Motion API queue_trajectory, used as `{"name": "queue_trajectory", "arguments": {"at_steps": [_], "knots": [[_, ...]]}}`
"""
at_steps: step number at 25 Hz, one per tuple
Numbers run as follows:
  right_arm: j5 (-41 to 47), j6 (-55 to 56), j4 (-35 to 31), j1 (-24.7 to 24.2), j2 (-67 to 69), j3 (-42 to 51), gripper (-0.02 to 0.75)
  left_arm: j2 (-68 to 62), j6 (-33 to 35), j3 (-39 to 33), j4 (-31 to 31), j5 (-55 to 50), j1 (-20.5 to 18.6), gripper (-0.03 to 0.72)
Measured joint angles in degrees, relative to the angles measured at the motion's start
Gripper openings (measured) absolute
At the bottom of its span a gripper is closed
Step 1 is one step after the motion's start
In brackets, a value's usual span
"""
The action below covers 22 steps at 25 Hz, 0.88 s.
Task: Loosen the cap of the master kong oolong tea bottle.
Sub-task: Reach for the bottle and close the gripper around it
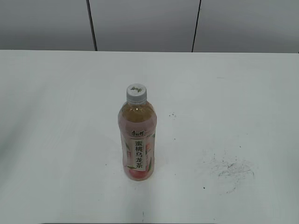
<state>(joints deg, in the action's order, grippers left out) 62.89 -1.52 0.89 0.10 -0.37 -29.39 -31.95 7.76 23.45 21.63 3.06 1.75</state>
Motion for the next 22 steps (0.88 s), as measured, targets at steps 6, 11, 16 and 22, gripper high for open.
{"name": "queue_trajectory", "arguments": {"at_steps": [6, 11, 16, 22], "knots": [[0.0, 0.0, 0.0, 0.0, 0.0, 0.0, 0.536, -18.8, 0.0, 0.0, -2.1, 18.4, 5.8, 0.519], [0.0, 0.0, -0.1, 0.0, 0.0, 0.0, 0.536, -33.5, -0.2, -0.2, -7.0, 38.5, 12.0, 0.519], [0.0, 0.0, -0.1, 0.0, 0.0, 0.0, 0.536, -49.9, -3.9, -0.2, -14.0, 55.5, 13.3, 0.523], [0.0, 0.0, -0.1, 0.0, 0.0, 0.0, 0.536, -62.6, -6.4, -0.2, -18.2, 65.1, 13.3, 0.556]]}}
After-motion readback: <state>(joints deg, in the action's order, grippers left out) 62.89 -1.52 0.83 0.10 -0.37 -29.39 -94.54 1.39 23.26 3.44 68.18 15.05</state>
